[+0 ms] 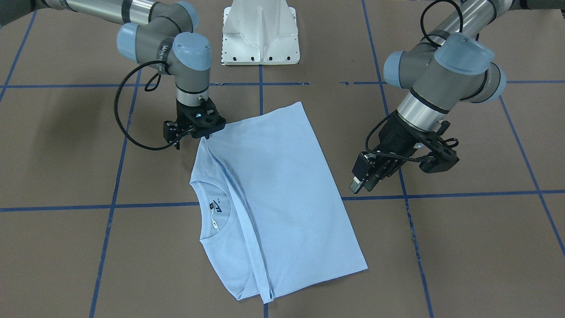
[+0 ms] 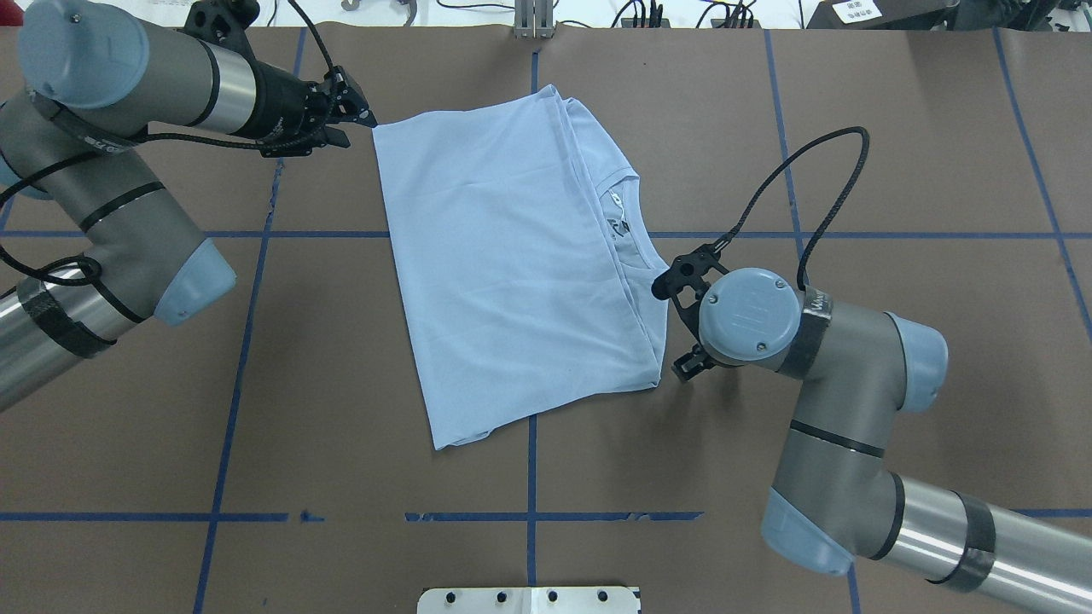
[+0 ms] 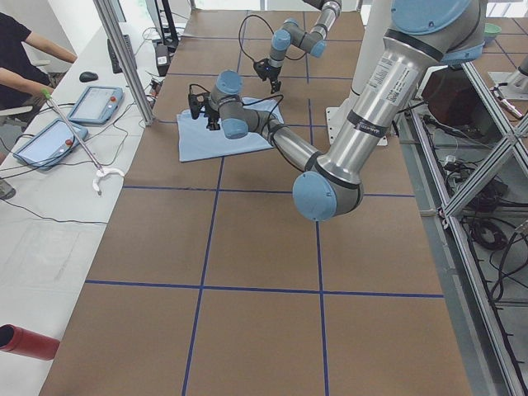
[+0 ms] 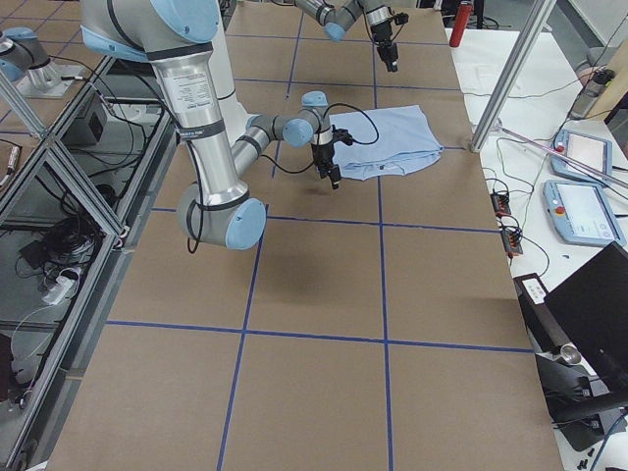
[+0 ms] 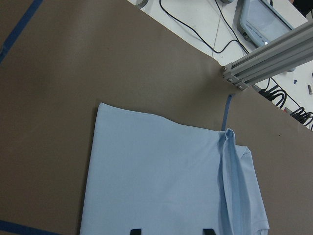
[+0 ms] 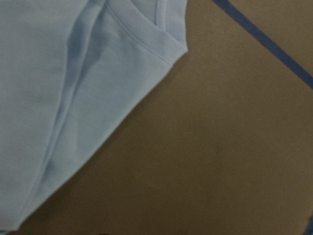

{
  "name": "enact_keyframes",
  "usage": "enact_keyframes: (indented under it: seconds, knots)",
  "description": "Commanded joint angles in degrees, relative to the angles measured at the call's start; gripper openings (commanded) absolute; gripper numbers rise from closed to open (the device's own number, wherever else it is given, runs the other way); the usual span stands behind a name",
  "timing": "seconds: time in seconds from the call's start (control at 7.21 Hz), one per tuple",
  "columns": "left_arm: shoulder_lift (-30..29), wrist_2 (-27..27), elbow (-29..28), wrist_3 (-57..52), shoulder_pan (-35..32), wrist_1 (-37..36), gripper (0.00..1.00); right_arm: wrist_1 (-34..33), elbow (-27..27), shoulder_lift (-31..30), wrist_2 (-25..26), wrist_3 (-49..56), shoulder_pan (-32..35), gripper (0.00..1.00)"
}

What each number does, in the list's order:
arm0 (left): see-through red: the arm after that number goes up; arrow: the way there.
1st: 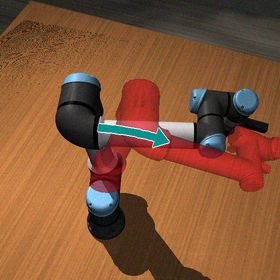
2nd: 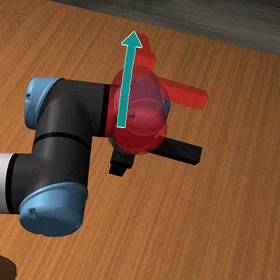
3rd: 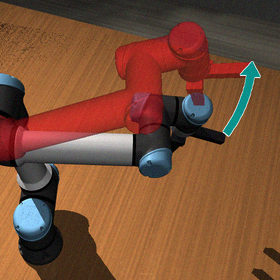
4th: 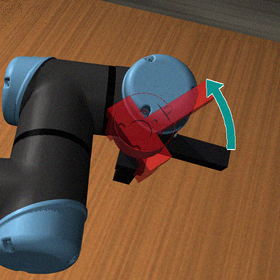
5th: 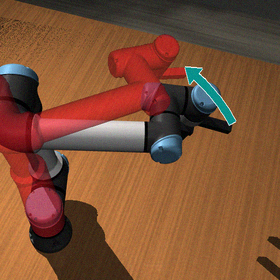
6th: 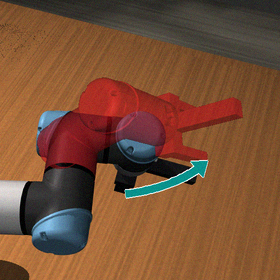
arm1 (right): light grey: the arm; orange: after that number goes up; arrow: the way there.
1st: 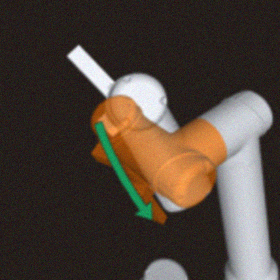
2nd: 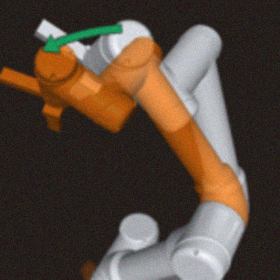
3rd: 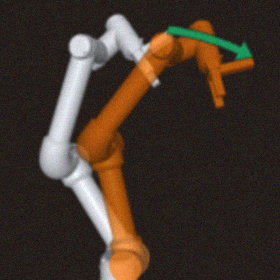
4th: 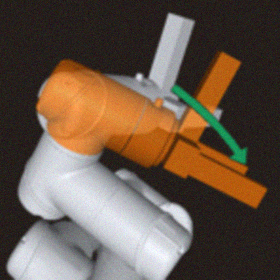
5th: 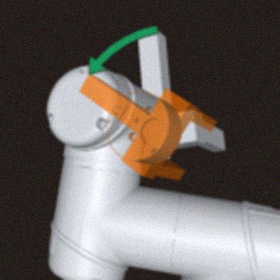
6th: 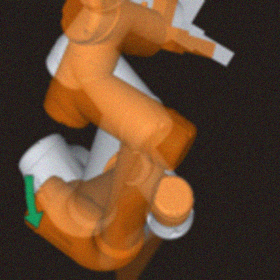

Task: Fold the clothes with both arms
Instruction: 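Move the right gripper along the folded edge near the collar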

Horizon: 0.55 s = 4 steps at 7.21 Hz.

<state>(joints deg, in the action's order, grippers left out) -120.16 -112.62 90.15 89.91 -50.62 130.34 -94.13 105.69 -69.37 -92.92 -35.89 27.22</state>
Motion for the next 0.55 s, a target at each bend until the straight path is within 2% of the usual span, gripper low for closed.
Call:
enact_keyframes:
  seconds: [0.0,0.14,0.42]
  knots:
    - [-0.1,-0.1,0.2,0.1,0.0,0.0,0.52,-0.3,1.0,0.1,0.1,-0.6,0.8,0.95]
    - [-0.1,-0.1,0.4,0.1,0.1,0.0,0.53,-0.3,0.3,2.6,0.1,-5.6,0.6,0.96]
    - [-0.1,-0.1,0.3,0.1,0.1,0.0,0.53,0.7,-0.7,6.4,0.3,-32.3,-1.9,0.98]
